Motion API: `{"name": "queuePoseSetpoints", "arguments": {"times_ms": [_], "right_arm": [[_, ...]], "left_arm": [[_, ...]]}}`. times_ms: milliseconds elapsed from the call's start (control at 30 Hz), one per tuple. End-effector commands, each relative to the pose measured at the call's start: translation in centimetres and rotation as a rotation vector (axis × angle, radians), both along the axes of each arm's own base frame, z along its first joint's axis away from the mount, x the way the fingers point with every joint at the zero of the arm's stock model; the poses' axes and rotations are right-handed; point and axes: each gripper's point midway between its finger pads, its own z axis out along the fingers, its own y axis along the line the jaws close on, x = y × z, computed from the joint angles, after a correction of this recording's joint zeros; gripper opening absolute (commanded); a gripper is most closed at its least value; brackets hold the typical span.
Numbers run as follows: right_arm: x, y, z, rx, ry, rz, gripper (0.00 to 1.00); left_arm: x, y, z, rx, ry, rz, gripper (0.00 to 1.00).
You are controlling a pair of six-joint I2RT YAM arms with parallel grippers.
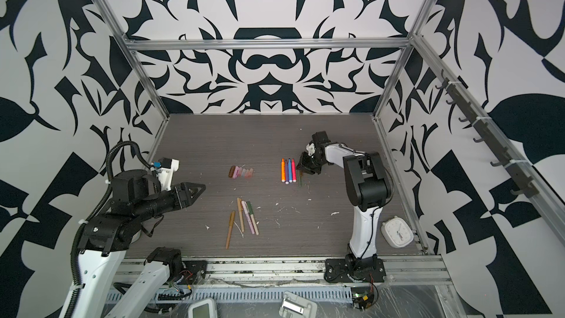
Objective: Open the pen caps
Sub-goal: 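Lay the uncapped brown pen beside the green pen while the left arm withdraws, then open the right gripper and move it over the capped pen pile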
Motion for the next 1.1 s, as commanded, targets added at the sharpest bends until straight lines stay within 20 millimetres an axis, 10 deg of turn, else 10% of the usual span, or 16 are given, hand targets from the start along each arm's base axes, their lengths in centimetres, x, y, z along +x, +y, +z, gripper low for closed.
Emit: {"name": "queuePoseSetpoints", "arguments": {"times_ms": [0,367,1067], "right_arm": [[0.4,0.2,-1.4,-0.029,-0.007,0.002,0.33],[-1.2,-1.3,-0.6,-0.118,-0.049,0.049,0.54],[-2.0,0.4,5.4,-0.179,-0.203,0.107,0.58]], "left_arm": [[-0.2,0.1,-0.5,0.008,0.014,-0.003,0.47],[-0.1,0.1,-0.7,0.011,0.018,0.000,0.47],[0.0,0.2,-0.7,0.013,0.020,0.004,0.47]]}}
